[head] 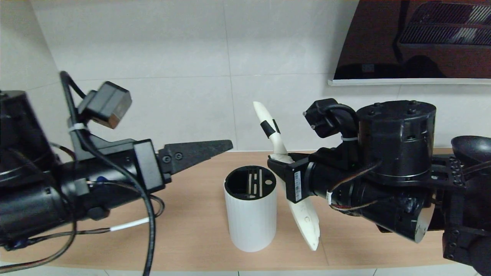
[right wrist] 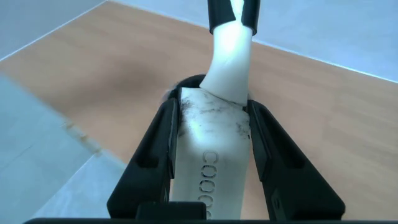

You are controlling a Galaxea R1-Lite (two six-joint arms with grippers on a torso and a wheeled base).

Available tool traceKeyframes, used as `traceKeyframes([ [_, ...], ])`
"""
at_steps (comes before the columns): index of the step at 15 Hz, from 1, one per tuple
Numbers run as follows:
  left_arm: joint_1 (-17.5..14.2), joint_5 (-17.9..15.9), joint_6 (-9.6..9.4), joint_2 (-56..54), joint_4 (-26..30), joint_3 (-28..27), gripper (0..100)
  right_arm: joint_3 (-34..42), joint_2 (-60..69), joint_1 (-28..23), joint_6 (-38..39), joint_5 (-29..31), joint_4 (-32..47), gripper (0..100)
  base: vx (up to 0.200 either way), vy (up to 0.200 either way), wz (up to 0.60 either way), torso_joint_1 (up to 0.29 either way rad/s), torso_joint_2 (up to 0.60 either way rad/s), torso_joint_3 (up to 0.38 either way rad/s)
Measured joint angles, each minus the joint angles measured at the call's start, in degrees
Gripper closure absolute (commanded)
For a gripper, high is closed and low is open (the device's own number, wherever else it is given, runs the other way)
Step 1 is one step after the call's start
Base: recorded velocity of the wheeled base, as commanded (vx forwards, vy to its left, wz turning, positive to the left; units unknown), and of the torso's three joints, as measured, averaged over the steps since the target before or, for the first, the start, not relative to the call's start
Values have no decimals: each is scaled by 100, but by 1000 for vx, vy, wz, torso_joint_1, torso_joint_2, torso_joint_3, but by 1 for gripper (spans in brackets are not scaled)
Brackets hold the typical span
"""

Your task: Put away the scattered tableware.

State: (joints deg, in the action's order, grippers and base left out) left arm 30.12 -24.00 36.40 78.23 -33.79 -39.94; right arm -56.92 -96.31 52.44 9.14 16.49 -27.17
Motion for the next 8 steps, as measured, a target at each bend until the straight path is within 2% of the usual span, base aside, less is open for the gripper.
traceKeyframes([
  [5, 352, 241, 40, 746, -696, 26, 0, 194, 52, 423, 35, 20, -93, 100, 0, 0, 0, 0, 0, 0],
  [8, 474, 369, 11, 896, -740, 41, 0, 254, 37, 561, 43, 12, -96, 100, 0, 0, 0, 0, 0, 0],
])
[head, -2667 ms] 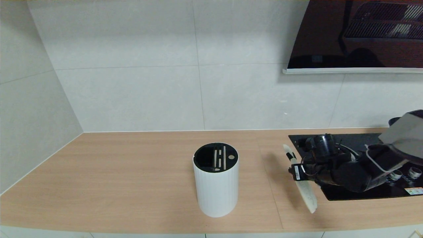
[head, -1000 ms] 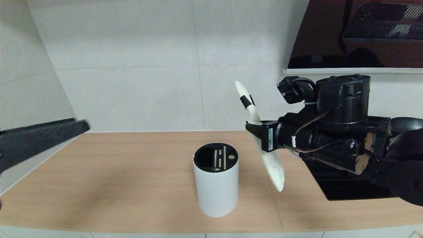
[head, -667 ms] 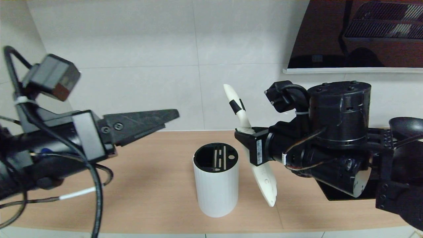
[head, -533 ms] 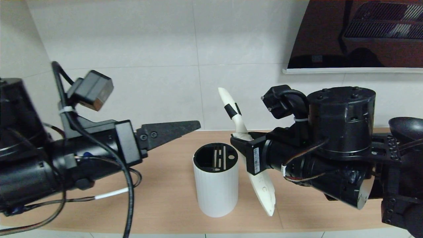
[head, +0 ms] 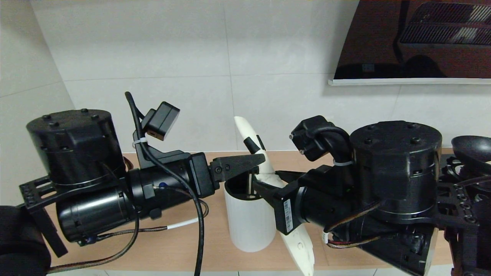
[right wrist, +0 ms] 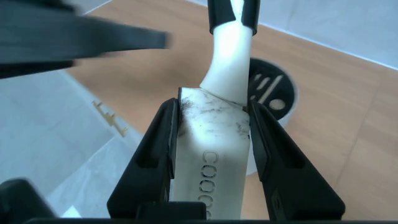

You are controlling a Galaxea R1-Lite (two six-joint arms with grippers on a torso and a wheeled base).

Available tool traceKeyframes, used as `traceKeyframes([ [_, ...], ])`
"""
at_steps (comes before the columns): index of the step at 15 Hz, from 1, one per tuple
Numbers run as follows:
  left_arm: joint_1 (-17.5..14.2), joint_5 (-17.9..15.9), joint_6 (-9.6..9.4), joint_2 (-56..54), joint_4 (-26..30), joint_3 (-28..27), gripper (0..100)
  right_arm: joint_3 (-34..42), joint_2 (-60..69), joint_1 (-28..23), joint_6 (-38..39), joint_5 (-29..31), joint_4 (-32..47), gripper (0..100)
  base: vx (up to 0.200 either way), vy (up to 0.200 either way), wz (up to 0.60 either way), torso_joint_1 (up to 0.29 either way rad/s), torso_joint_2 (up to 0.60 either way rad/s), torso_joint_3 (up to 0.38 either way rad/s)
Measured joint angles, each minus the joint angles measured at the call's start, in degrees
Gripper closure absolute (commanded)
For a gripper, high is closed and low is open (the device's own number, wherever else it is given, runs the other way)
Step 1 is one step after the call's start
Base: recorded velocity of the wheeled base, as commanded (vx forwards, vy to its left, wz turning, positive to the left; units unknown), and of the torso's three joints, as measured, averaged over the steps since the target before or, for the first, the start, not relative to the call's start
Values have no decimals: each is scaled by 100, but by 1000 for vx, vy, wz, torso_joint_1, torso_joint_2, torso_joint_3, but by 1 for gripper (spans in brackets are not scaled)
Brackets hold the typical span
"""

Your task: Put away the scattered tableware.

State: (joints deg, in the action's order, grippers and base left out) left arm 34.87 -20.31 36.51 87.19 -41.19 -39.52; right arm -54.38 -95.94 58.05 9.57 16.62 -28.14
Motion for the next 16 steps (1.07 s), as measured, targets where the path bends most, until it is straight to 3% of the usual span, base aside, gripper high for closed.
traceKeyframes([
  [7, 155, 485, 13, 256, -427, -9, 0, 44, -28, 226, 37, 5, -44, 100, 0, 0, 0, 0, 0, 0],
  [16, 187, 551, 2, 421, -525, -5, 0, 140, -34, 385, 37, 7, -46, 100, 0, 0, 0, 0, 0, 0],
])
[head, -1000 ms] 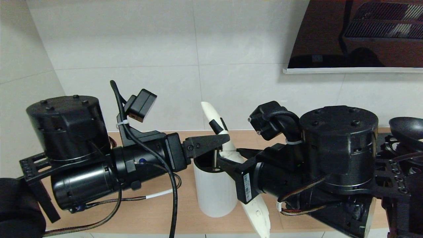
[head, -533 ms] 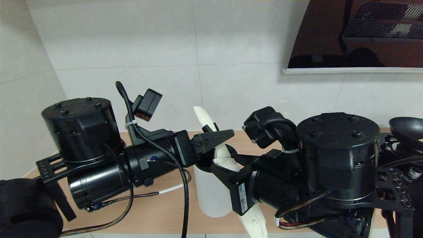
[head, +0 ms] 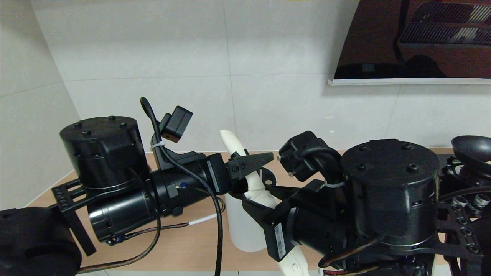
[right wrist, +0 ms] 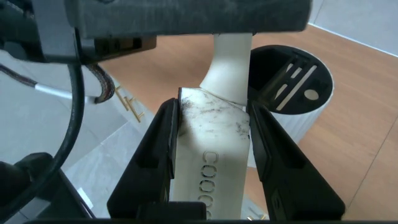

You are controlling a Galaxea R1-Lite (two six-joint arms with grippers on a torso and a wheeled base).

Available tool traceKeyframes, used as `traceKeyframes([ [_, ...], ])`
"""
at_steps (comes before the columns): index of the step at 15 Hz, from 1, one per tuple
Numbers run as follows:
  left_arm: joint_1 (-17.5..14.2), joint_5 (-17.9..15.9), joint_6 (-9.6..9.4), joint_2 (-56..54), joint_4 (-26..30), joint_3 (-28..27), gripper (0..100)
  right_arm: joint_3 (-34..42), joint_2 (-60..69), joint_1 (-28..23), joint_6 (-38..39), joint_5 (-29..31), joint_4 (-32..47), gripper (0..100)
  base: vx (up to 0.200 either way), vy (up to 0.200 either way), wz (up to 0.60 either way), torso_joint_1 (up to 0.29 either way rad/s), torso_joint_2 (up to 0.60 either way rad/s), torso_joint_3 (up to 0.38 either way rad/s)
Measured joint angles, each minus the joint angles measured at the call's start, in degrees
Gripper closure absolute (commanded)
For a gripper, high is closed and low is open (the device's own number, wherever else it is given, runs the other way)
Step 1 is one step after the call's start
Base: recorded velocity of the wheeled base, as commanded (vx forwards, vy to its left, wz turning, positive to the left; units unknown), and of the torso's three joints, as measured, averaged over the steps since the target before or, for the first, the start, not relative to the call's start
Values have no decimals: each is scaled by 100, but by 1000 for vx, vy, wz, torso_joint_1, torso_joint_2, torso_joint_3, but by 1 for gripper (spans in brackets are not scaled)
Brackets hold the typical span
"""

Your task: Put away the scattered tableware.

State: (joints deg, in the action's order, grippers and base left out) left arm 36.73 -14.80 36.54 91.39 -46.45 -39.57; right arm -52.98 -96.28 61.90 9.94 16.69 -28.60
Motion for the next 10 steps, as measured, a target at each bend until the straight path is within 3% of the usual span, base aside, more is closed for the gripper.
traceKeyframes([
  [2, 0, 11, 2, 1, -2, 0, 0, 4, 2, 22, -1, 0, 0, 100, 0, 0, 0, 0, 0, 0],
  [3, 0, 11, 0, 4, -2, 2, 100, 6, 2, 27, -1, 0, 2, 100, 0, 0, 0, 0, 0, 0],
  [10, -2, -4, -5, 12, 0, 27, 100, 34, 2, 30, -6, 2, -6, 100, 0, 0, 0, 0, 0, 0],
])
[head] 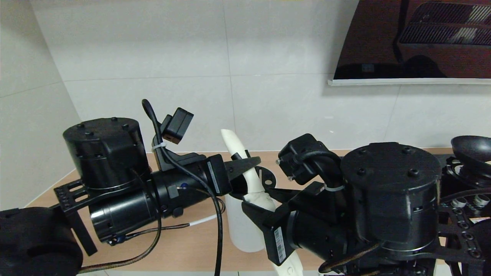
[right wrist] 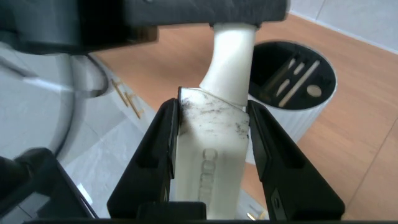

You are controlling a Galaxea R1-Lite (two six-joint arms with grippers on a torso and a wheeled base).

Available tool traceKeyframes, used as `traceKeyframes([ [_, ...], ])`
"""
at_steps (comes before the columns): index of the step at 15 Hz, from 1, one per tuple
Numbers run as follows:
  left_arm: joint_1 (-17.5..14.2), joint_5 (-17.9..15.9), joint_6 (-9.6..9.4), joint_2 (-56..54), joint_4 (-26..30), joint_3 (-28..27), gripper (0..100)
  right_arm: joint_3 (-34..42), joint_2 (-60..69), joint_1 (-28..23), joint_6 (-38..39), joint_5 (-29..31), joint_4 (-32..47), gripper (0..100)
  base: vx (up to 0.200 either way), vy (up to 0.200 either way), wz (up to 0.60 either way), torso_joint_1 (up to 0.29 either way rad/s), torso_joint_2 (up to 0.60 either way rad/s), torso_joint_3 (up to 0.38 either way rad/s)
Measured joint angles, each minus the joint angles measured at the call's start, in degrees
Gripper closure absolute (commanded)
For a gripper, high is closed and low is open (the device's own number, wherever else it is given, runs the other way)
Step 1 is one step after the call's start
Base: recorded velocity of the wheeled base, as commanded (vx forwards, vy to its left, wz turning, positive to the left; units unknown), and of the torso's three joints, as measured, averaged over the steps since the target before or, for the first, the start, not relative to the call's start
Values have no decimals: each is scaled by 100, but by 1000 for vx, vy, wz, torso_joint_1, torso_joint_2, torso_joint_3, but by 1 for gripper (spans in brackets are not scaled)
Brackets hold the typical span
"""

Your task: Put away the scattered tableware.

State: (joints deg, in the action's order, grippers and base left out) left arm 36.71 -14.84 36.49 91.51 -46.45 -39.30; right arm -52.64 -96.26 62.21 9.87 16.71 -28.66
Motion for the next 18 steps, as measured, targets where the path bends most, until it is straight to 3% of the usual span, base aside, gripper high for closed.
traceKeyframes([
  [9, 78, 15, 10, -52, -11, 2, 100, -2, -2, -44, 5, 6, 4, 100, 0, 0, 0, 0, 0, 0],
  [10, 111, 44, 0, -63, -11, 2, 100, -4, -5, -50, 6, 6, 1, 0, 0, 0, 0, 0, 0, 0],
  [16, 205, 149, -15, -100, 6, -13, 100, 9, 1, -111, 11, 6, -2, 0, 0, 0, 0, 0, 0, 0],
  [18, 210, 367, -44, -108, 9, -57, 100, 20, 48, -238, 6, 1, 0, 0, 0, 0, 0, 0, 0, 0],
])
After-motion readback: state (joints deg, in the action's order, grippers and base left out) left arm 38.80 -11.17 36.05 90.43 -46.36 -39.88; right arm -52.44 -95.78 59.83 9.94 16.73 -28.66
